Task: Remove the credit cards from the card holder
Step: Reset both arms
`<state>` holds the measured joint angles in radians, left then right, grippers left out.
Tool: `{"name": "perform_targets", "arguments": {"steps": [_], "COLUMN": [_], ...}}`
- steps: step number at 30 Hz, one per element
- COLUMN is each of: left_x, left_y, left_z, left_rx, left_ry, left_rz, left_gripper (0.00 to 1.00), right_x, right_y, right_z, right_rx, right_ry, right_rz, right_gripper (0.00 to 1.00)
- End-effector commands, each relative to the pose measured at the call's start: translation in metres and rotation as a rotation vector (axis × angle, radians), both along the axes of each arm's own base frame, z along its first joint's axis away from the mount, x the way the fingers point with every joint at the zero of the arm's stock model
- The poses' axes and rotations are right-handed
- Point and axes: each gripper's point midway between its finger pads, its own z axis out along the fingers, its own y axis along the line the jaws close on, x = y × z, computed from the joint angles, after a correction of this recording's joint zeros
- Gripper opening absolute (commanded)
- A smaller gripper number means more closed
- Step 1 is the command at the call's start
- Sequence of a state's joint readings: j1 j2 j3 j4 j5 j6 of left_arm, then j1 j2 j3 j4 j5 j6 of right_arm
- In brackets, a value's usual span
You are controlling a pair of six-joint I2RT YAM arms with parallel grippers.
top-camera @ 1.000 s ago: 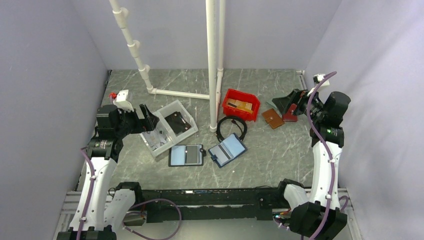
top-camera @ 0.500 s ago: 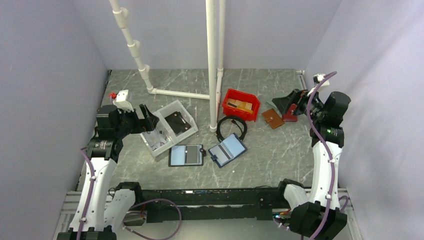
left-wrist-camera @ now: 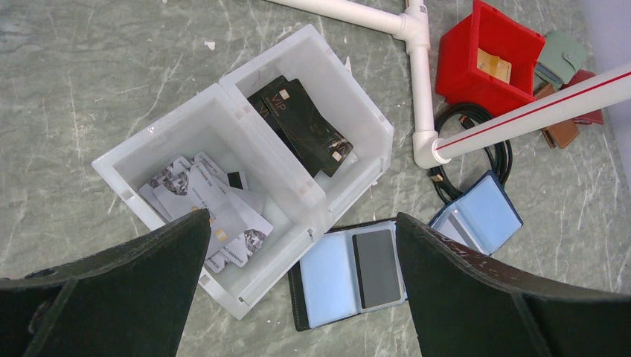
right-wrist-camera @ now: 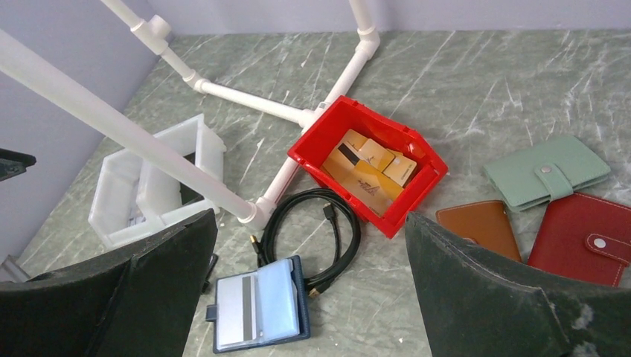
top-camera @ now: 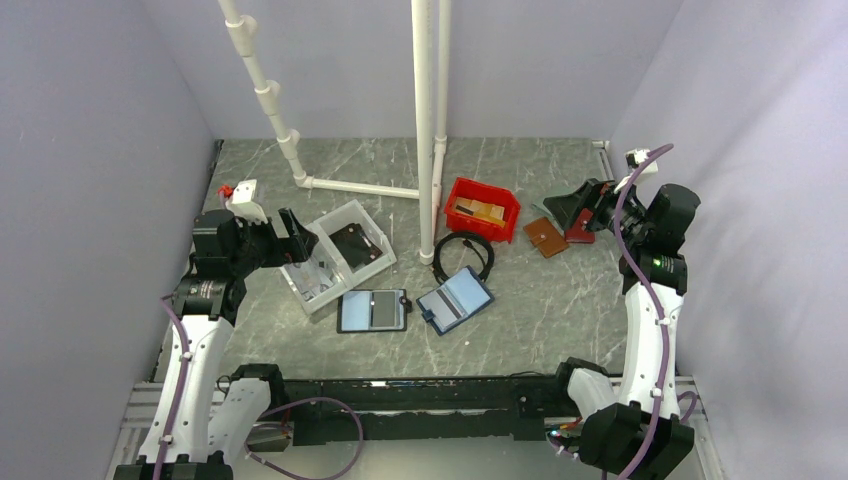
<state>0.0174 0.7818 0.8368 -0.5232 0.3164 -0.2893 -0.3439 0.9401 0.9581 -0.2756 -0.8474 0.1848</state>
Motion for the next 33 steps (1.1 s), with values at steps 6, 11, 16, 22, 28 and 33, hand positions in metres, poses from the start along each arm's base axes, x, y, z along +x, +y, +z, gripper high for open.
{"name": "perform_targets", "arguments": {"steps": [6, 11, 16, 22, 28, 33], "left_x": [0.0010, 0.0010, 0.0010, 0.0010, 0.0011, 0.0010], "left_y": [0.0013, 0.0013, 0.0015, 0.0018, 0.0016, 0.0015], "left_z": [0.0074, 0.0075, 0.0076, 0.0071, 0.0072, 0.0066], "left_rx": [0.024, 0.024, 0.024, 0.024, 0.025, 0.025], "left_ry": [-0.040, -0.041, -0.041, -0.039, -0.040, -0.038], "left_rz": [-0.013, -0.013, -0.012, -0.010, -0.012, -0.013], "left_gripper": [1.00, 0.99, 0.99, 0.99, 0.99, 0.99], "right_x": [-0.0017, -0.0017, -0.0011, -0.0007, -0.0009, -0.0009], "right_y": [0.0012, 0.0006, -0.0004, -0.0006, -0.0005, -0.0003], "right_z": [0.0155, 0.0150, 0.0154, 0.0147, 0.0142, 0.0146], "right_rx": [0.002, 0.002, 0.001, 0.001, 0.001, 0.001], "right_ry": [-0.051, -0.049, -0.049, -0.048, -0.048, -0.049], "right_rz": [0.003, -0.002, -0.009, -0.009, -0.009, -0.008], "right_gripper": [1.00, 1.00, 1.00, 1.00, 1.00, 1.00]}}
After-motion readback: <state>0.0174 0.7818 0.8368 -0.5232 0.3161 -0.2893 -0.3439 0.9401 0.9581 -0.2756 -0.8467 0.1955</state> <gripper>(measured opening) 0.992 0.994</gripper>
